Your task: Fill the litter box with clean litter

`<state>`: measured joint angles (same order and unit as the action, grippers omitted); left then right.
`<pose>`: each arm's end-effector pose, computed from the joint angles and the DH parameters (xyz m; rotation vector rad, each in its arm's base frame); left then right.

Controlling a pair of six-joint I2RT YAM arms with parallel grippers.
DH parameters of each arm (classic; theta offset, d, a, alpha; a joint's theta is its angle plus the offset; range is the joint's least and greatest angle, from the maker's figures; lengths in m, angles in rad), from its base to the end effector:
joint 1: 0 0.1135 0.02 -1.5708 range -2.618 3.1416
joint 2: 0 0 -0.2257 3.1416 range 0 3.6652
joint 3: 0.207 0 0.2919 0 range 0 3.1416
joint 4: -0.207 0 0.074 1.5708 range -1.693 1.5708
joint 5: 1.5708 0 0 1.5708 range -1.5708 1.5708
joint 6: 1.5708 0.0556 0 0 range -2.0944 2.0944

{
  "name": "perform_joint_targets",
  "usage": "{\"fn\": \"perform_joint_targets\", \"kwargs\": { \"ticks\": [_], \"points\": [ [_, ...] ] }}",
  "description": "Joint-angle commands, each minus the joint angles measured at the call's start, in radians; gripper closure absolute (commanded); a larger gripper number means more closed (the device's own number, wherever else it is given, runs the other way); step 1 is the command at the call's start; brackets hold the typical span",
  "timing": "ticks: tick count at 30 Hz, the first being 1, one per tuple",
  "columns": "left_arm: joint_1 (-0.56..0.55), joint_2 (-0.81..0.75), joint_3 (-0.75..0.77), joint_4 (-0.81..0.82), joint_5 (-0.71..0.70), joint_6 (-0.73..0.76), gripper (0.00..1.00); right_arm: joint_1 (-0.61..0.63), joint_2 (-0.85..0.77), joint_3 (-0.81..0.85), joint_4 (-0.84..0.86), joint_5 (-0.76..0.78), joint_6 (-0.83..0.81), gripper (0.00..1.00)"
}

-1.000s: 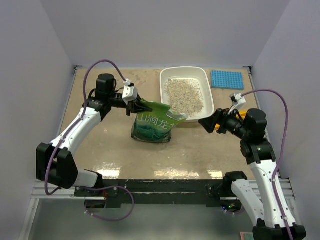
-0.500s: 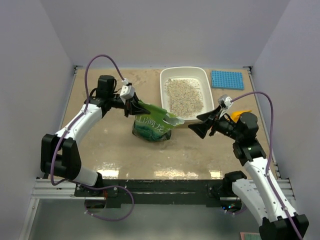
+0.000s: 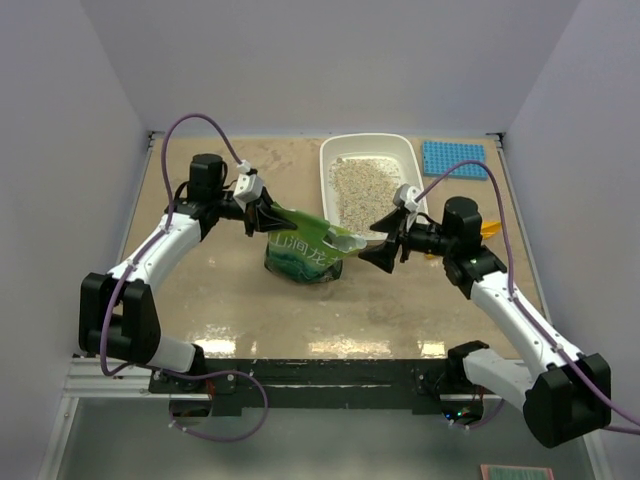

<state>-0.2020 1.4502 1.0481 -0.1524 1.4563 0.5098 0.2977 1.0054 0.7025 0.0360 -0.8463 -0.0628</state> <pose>0.3294 -0.1238 0.2387 1.3134 1.2334 -1.2841 0.2713 0.1268 0.2469 -0.9026 1.6086 0.9362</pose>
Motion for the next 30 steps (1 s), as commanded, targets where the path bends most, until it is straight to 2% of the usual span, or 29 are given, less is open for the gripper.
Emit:
{"fn": "perform_joint_targets", "kwargs": {
  "ticks": [1,5,11,16,19,20,22,23,25,26,28,29,30],
  "points": [
    [0.013,-0.034,-0.011,0.073,0.248,0.009,1.00,0.035,0.042,0.069,-0.033,-0.123,-0.130,0.16],
    [0.013,-0.040,-0.010,0.071,0.246,0.012,1.00,0.069,0.056,0.077,-0.091,-0.122,-0.175,0.15],
    [0.013,-0.037,0.003,0.031,0.246,0.047,1.00,0.087,0.081,0.071,-0.055,-0.073,-0.164,0.16],
    [0.013,-0.036,0.004,0.025,0.246,0.056,1.00,0.089,0.105,0.081,-0.041,-0.056,-0.149,0.22],
    [0.012,-0.034,0.006,0.022,0.246,0.058,1.00,0.090,0.125,0.092,-0.030,-0.053,-0.150,0.34],
    [0.013,-0.031,0.006,0.022,0.246,0.056,1.00,0.092,0.133,0.097,-0.019,-0.050,-0.150,0.43],
    [0.013,-0.033,0.006,0.022,0.246,0.059,1.00,0.093,0.147,0.109,-0.027,-0.051,-0.155,0.55],
    [0.013,-0.031,0.006,0.024,0.246,0.056,1.00,0.095,0.159,0.111,-0.033,-0.050,-0.161,0.65],
    [0.013,-0.031,0.006,0.024,0.246,0.058,1.00,0.101,0.170,0.117,-0.033,-0.037,-0.169,0.72],
    [0.013,-0.031,0.007,0.022,0.246,0.056,1.00,0.101,0.170,0.118,-0.033,-0.025,-0.169,0.82],
    [0.013,-0.034,0.007,0.024,0.246,0.056,1.00,0.104,0.170,0.118,-0.033,-0.010,-0.172,0.88],
    [0.013,-0.036,0.007,0.022,0.246,0.056,1.00,0.106,0.171,0.120,-0.059,-0.001,-0.175,0.97],
    [0.013,-0.036,0.007,0.022,0.246,0.056,1.00,0.109,0.170,0.121,-0.064,0.034,-0.178,1.00]
  ]
}}
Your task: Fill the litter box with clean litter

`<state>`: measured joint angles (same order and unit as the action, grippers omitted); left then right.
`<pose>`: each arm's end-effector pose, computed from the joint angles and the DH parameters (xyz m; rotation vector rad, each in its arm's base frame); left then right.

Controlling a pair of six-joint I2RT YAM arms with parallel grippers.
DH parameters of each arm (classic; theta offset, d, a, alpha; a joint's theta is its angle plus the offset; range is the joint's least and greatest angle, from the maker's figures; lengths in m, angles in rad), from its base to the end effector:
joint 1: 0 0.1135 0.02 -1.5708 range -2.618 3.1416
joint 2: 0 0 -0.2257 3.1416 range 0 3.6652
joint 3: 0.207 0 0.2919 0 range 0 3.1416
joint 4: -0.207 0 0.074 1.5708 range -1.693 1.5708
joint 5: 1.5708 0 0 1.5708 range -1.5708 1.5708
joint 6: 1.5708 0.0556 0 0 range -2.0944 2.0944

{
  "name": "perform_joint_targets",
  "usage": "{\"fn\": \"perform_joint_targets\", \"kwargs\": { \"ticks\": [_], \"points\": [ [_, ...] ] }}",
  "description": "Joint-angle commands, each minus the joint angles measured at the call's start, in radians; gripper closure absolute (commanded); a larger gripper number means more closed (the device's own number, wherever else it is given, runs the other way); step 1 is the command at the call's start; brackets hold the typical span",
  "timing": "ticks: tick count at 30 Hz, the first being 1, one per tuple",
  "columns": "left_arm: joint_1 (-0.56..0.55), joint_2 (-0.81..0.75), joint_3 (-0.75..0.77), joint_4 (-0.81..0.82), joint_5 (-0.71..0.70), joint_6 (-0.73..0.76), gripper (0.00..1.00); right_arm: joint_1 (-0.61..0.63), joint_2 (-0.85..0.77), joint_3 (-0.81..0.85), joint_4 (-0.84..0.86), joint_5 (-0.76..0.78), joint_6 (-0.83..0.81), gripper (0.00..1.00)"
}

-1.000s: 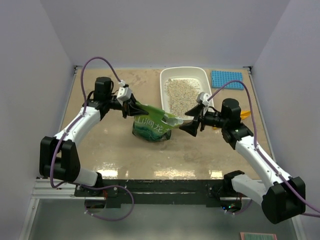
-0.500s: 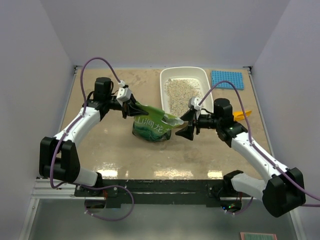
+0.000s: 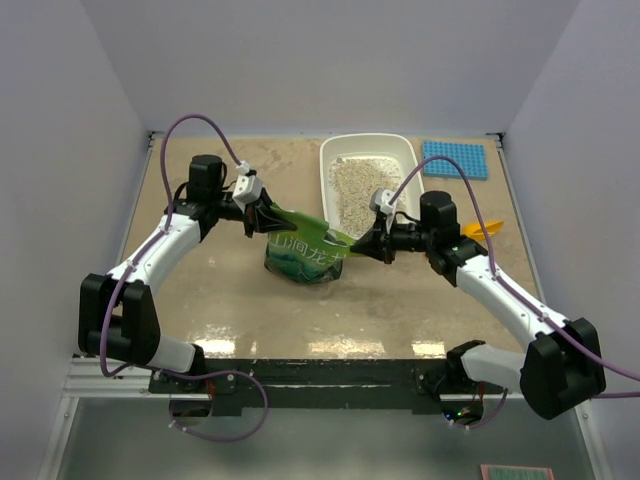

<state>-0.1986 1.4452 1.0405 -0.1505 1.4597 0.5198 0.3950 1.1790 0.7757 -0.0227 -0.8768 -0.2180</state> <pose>0.3284 -0.1225 0.2378 1.3160 1.2251 -1.2782 0.2788 0.1625 0.2199 -1.1063 1.6176 0.9829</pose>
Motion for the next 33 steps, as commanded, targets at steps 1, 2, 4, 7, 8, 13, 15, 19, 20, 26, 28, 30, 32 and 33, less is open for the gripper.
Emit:
{"fn": "perform_joint_targets", "kwargs": {
  "ticks": [1,2,4,7,8,13,15,19,20,26,28,30,32,33],
  "points": [
    [0.010,-0.032,0.016,0.020,0.243,0.046,1.00,0.011,-0.005,0.048,-0.009,0.087,-0.023,1.00],
    [0.010,-0.034,0.019,0.020,0.243,0.046,1.00,0.011,-0.005,0.048,-0.016,0.108,-0.021,1.00],
    [0.010,-0.043,0.030,-0.015,0.241,0.068,1.00,0.013,-0.019,0.051,-0.025,0.169,-0.011,1.00],
    [0.010,-0.048,0.097,-0.226,0.238,0.245,1.00,0.013,-0.082,0.053,0.009,0.183,0.037,1.00],
    [0.010,-0.048,0.157,-0.309,0.241,0.399,1.00,0.013,-0.105,0.054,0.018,0.183,0.054,1.00],
    [0.018,-0.026,0.352,-0.849,0.243,0.840,1.00,0.015,-0.231,0.161,0.063,0.208,0.126,1.00],
    [0.019,-0.023,0.414,-0.972,0.245,0.971,1.00,0.013,-0.239,0.232,0.026,0.213,0.120,1.00],
    [0.018,-0.046,0.379,-0.992,0.246,1.048,1.00,0.013,-0.263,0.225,-0.034,0.251,0.097,1.00],
    [0.015,-0.051,0.322,-0.979,0.246,1.051,1.00,0.015,-0.281,0.197,-0.020,0.266,0.101,1.00],
    [-0.004,-0.051,0.118,-0.980,0.246,1.175,1.00,0.013,-0.353,-0.051,0.087,0.308,0.187,1.00],
    [-0.019,0.015,0.118,-1.157,0.248,1.312,1.00,0.013,-0.363,-0.107,0.115,0.289,0.207,1.00],
    [-0.024,0.065,0.113,-1.155,0.249,1.275,1.00,0.013,-0.361,-0.130,0.106,0.279,0.210,0.95],
    [-0.038,0.078,0.102,-1.156,0.248,1.272,1.00,0.013,-0.370,-0.147,0.106,0.279,0.210,0.61],
    [-0.042,0.070,0.101,-1.158,0.248,1.278,1.00,0.013,-0.392,-0.153,0.102,0.283,0.238,0.43]
  ]
}}
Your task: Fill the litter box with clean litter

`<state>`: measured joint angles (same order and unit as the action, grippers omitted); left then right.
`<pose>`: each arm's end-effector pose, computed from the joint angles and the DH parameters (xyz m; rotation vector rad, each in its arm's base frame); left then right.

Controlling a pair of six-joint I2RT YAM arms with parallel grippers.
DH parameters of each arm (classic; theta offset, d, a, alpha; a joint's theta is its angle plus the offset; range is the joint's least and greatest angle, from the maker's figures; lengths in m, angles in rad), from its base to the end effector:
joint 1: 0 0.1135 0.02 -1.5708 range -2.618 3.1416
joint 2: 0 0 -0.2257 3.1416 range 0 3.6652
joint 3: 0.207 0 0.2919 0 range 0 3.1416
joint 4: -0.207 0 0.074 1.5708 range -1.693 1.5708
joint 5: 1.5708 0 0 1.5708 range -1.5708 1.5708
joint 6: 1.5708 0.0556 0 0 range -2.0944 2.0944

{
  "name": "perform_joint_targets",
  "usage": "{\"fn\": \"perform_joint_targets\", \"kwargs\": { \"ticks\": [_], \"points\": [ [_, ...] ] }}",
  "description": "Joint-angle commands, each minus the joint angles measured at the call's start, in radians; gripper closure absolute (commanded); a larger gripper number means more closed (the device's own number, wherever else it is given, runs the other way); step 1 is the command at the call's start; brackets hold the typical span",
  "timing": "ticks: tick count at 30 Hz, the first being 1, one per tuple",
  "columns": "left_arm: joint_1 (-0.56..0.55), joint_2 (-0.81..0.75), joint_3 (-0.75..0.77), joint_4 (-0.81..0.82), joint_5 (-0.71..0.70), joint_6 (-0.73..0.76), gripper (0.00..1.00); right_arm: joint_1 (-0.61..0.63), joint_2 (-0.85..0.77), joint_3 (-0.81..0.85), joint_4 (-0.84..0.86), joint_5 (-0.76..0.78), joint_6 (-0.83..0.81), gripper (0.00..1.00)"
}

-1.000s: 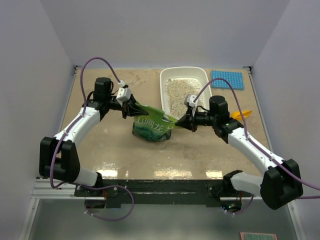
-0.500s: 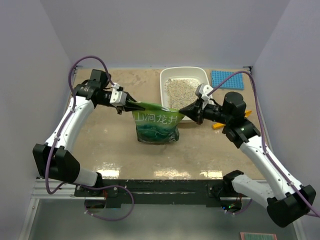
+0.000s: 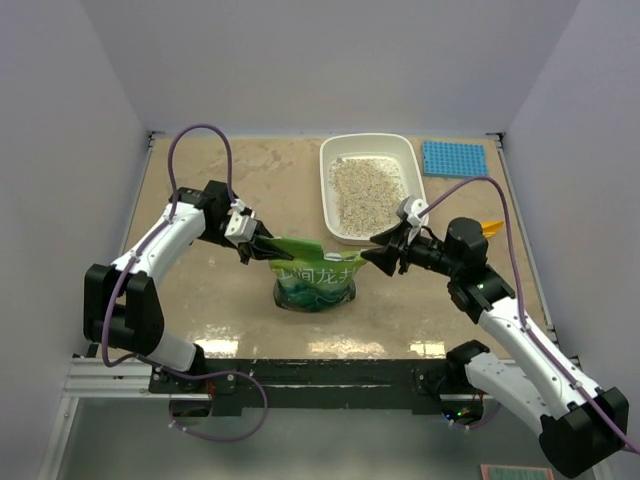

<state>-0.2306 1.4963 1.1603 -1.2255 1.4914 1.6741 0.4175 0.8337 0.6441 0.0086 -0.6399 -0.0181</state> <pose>0.2730 -0.1210 0.2226 1.4839 1.0463 -1.2532 0.2396 0.1426 0.2643 -0.8391 1.5836 0.8467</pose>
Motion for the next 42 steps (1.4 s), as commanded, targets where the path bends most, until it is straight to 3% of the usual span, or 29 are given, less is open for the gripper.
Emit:
{"fn": "perform_joint_targets", "kwargs": {
  "ticks": [1,5,14,25,34,42],
  "points": [
    [-0.015,0.012,-0.016,-0.081,0.216,0.130,1.00,-0.009,-0.062,-0.024,0.071,0.061,0.038,0.38],
    [-0.015,0.001,0.012,-0.083,0.214,0.112,1.00,-0.011,-0.111,-0.031,0.054,0.059,0.043,0.25],
    [-0.015,-0.036,0.003,-0.089,0.213,0.101,1.00,-0.011,-0.088,0.041,-0.088,-0.291,-0.100,0.26],
    [-0.045,-0.084,0.019,-0.089,0.210,0.081,1.00,-0.008,0.057,0.141,-0.228,-0.297,-0.261,0.26],
    [-0.050,-0.108,0.009,-0.091,0.210,0.092,1.00,-0.008,0.093,0.106,-0.156,-0.260,-0.230,0.27],
    [-0.050,-0.114,0.003,-0.091,0.210,0.093,1.00,-0.008,0.127,0.043,-0.013,-0.307,-0.094,0.44]
  ]
}}
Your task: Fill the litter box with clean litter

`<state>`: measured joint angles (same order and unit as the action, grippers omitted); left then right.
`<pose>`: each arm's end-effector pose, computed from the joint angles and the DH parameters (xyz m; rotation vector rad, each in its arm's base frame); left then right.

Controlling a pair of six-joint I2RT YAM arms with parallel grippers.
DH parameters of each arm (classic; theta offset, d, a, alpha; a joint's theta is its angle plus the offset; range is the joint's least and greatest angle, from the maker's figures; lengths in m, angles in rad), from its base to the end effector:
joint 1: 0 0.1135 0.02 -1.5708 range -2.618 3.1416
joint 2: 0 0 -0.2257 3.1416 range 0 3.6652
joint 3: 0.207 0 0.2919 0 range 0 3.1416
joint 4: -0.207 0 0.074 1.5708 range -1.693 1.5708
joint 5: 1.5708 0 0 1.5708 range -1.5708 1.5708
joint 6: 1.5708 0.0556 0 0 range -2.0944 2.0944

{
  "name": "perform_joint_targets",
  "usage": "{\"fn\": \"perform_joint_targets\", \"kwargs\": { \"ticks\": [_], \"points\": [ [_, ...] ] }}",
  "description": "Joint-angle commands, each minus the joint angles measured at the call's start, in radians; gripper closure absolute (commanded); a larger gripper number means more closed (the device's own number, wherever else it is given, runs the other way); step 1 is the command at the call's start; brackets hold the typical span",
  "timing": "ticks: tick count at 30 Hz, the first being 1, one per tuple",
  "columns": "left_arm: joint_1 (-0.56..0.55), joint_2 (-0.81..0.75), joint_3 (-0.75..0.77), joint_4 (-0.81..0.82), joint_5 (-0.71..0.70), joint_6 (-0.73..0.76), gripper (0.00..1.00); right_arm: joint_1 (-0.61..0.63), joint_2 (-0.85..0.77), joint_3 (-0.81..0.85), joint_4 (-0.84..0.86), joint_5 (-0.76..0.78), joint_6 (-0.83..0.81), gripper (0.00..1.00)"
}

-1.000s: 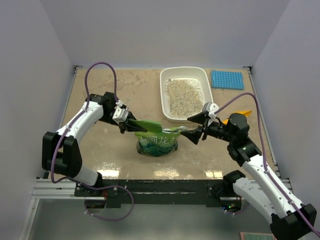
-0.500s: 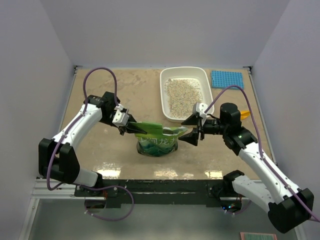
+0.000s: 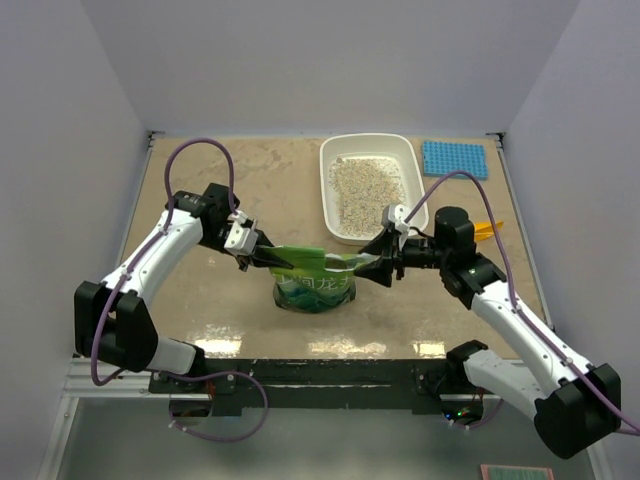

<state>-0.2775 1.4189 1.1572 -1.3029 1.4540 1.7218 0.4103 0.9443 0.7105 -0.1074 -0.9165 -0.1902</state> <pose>0.2521 -0.1292 0.2402 1.5632 0.9984 -1.2343 0.2402 0.1526 0.2524 -1.1260 1.5270 1.0174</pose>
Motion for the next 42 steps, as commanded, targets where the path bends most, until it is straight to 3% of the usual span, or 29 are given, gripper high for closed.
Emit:
{"fn": "perform_joint_targets", "kwargs": {
  "ticks": [1,7,9,10,11,13,18,20,22,23,24,42],
  "points": [
    [-0.003,-0.037,0.004,-0.013,0.250,0.045,1.00,-0.001,0.016,-0.037,0.132,-0.030,0.089,0.44],
    [-0.003,-0.046,0.001,-0.013,0.249,0.044,1.00,-0.001,-0.015,-0.137,0.380,-0.068,0.280,0.50],
    [-0.003,-0.046,-0.001,-0.012,0.249,0.039,1.00,-0.001,-0.013,-0.155,0.457,-0.079,0.339,0.58],
    [-0.005,-0.046,-0.002,-0.010,0.249,0.038,1.00,-0.001,-0.010,-0.170,0.475,-0.088,0.353,0.63],
    [-0.006,-0.046,-0.002,-0.010,0.250,0.038,1.00,-0.001,-0.007,-0.175,0.491,-0.085,0.376,0.81],
    [-0.008,-0.043,-0.002,-0.009,0.250,0.027,1.00,-0.001,-0.010,-0.201,0.544,-0.081,0.400,1.00],
    [-0.011,-0.052,-0.022,-0.007,0.250,-0.005,0.89,-0.001,-0.059,-0.302,0.797,-0.067,0.618,1.00],
    [-0.011,-0.052,-0.028,-0.007,0.250,-0.028,0.87,-0.001,-0.097,-0.330,0.787,-0.052,0.635,1.00],
    [-0.011,-0.049,-0.033,-0.010,0.250,-0.044,0.62,-0.001,-0.143,-0.344,0.764,-0.044,0.630,1.00],
    [-0.009,-0.049,-0.039,-0.010,0.250,-0.056,0.42,-0.001,-0.159,-0.348,0.749,-0.038,0.633,1.00],
    [-0.009,-0.048,-0.045,-0.010,0.250,-0.057,0.01,-0.001,-0.177,-0.353,0.744,-0.032,0.635,1.00],
    [0.095,0.041,-0.041,-0.009,0.249,-0.171,0.00,-0.001,-0.335,-0.417,0.670,0.082,0.647,1.00]
  ]
}}
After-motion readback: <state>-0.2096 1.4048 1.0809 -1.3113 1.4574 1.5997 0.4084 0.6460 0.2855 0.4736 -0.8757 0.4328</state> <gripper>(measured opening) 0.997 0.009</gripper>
